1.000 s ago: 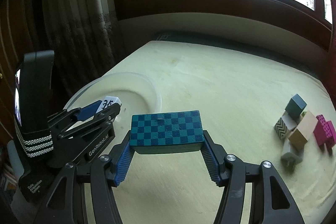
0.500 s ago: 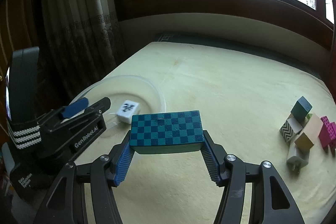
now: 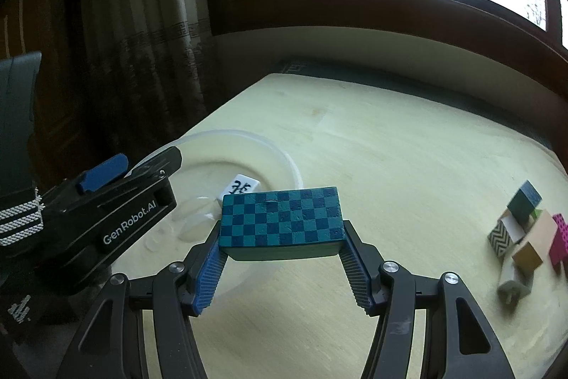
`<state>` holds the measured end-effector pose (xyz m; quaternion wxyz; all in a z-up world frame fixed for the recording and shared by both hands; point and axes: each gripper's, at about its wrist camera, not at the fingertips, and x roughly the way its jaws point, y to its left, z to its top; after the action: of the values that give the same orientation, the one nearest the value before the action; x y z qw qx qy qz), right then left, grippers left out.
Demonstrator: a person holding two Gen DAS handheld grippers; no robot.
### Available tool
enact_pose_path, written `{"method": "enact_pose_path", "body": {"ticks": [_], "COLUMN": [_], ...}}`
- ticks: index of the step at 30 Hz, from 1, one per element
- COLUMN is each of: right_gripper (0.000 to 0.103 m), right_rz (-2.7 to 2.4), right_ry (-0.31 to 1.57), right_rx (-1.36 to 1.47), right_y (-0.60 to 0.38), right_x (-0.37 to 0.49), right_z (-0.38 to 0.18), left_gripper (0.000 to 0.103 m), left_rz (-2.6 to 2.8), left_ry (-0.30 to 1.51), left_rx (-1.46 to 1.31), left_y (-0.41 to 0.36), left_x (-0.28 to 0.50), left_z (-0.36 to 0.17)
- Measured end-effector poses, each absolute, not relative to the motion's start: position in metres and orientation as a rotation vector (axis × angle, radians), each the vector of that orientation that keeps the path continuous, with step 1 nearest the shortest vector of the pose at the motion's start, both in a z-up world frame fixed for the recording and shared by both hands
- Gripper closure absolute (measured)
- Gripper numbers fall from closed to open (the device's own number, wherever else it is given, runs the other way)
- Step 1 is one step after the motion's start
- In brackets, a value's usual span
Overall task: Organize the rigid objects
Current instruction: 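Open the left tool to drop the white tile into the container, then lower the teal checkered block into the container and open the right tool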
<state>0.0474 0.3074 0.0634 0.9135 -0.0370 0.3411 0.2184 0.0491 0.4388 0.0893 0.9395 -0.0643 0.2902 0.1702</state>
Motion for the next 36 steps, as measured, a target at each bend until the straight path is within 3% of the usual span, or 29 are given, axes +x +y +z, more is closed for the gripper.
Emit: {"method": "enact_pose_path", "body": {"ticks": [19,23,36], "right_gripper": [0.039,0.032,0.032], "right_rz": [0.478,0.479,0.459], "right_ry": [0.681,0.661,0.668], "right_rx": [-0.113,-0.113,-0.08], "right_y": [0.328,0.323,0.307], "right_x": [0.05,0.042,0.044], "right_z": [0.058,0.057,0.053], "left_gripper": [0.037,0.037,0.033], "left_rz": [0.39,0.397,0.4], "left_ry": [0.593,0.596,0.602], "left_rx": [-0.15,-0.155,-0.154], "left_y": [0.446,0.447,0.444], "left_x": [0.051,0.053,0.055], "left_z": [0.087,0.086,0.083]}}
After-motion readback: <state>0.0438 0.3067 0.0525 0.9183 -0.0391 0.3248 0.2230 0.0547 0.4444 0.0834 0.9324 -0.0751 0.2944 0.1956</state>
